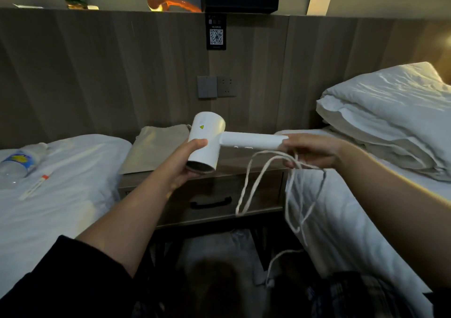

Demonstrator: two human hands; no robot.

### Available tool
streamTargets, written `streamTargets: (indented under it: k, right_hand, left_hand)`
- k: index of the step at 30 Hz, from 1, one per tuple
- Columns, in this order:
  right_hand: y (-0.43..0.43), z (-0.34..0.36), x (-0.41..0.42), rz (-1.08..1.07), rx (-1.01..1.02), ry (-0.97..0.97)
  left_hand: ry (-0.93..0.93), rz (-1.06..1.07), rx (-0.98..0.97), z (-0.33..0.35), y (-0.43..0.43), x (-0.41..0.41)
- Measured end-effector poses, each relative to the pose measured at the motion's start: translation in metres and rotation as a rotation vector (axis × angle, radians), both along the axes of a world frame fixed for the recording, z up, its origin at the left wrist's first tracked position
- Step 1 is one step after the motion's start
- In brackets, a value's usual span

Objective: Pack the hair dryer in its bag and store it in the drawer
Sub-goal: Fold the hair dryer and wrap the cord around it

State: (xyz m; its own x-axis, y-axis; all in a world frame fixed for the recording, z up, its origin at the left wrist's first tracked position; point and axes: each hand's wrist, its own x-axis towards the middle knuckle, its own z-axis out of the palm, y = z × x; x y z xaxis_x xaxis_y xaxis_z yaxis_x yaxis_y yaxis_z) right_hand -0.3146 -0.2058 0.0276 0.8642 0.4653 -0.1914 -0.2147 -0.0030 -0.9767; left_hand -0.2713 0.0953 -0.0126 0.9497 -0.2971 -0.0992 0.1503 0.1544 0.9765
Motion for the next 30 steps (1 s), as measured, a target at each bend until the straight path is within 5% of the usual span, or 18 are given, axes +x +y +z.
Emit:
streamTargets:
  k: [4,13,18,20,22,26,30]
  right_hand:
    - [0.004,-0.017,0.001,-0.061,0.143,-0.047]
    - [0.021,-0.017,-0.002,-0.385,-0.871,-0.555]
    - [0.02,-0.014,-0.009,-0.591,-1.383,-0.849]
    - [0.022,-0.013,-0.008,-0.746,-1.325,-0.949]
    - [0.029,-0.005,-0.01,-0.799,-1.016,-0.968]
    - [0.048,0.019,-0.022,-0.277,-0.503,-0.714]
    - [0.04,0.017,-0.023,0.137,-0.884,-0.558]
  left_hand:
    - [0.082,0.091,-0.155,-0.015,-0.002,0.001]
    - [0.065,0.087,-0.306,-0.033,-0.004,0.003]
    - [0.169,0.261,-0.35,-0.031,-0.006,0.009]
    - [0.177,0.308,-0.321,-0.031,-0.007,0.014]
    - [0.125,0.34,-0.189,-0.031,-0.009,0.016]
    - [0.011,0.376,-0.059,-0.031,-0.023,0.013]
    - [0.118,0.4,-0.361,-0.021,-0.026,0.016]
